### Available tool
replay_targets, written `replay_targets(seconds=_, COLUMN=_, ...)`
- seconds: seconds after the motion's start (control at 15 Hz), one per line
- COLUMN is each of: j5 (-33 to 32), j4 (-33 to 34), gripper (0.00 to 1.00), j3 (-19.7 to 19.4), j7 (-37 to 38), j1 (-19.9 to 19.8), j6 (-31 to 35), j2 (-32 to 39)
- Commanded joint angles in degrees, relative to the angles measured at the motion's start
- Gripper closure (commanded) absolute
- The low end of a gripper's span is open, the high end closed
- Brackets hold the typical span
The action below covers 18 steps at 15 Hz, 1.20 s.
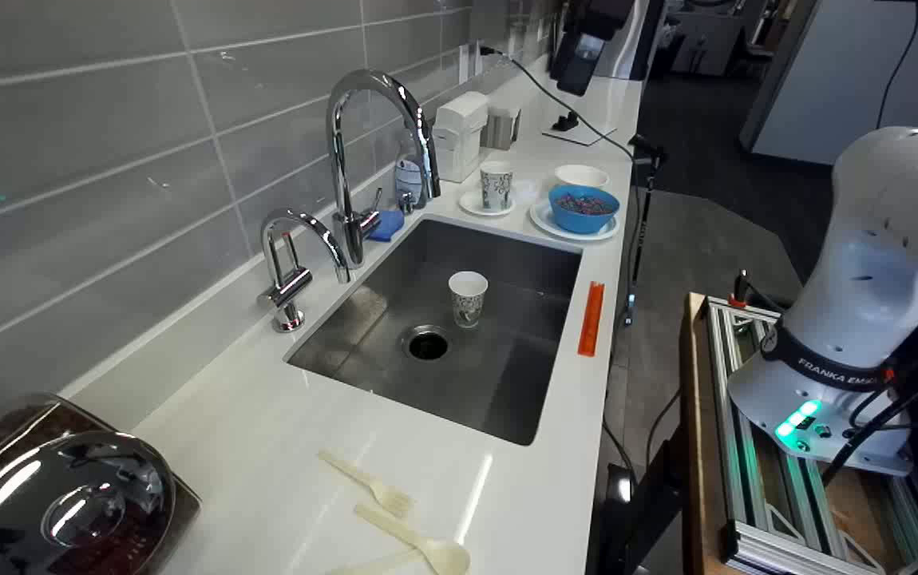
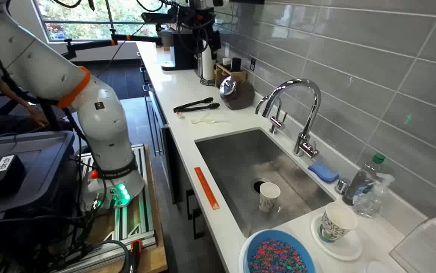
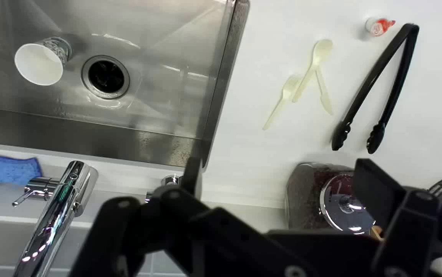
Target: Move the fork to the right
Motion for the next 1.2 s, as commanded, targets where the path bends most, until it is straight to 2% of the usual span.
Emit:
replay_targets(seconds=0.0, j5=0.1, j4=0.1, gripper=0.0, j3=0.2, j7=-0.1, j1=-0.3, j6=-0.1, j2=0.0)
replay_targets(seconds=0.33, j5=0.1, j4=0.1, gripper=0.0, j3=0.2, j7=-0.1, j1=-0.3, j6=-0.1, j2=0.0)
replay_targets(seconds=0.8, j5=0.6, j4=3.4, gripper=0.0, j3=2.1, j7=-7.7, j1=4.1, j6=6.0, j2=9.7)
replay_targets(seconds=1.13, j5=0.9, j4=7.0, gripper=0.0, j3=3.5, j7=-11.8, j1=6.5, j6=5.3, j2=17.3)
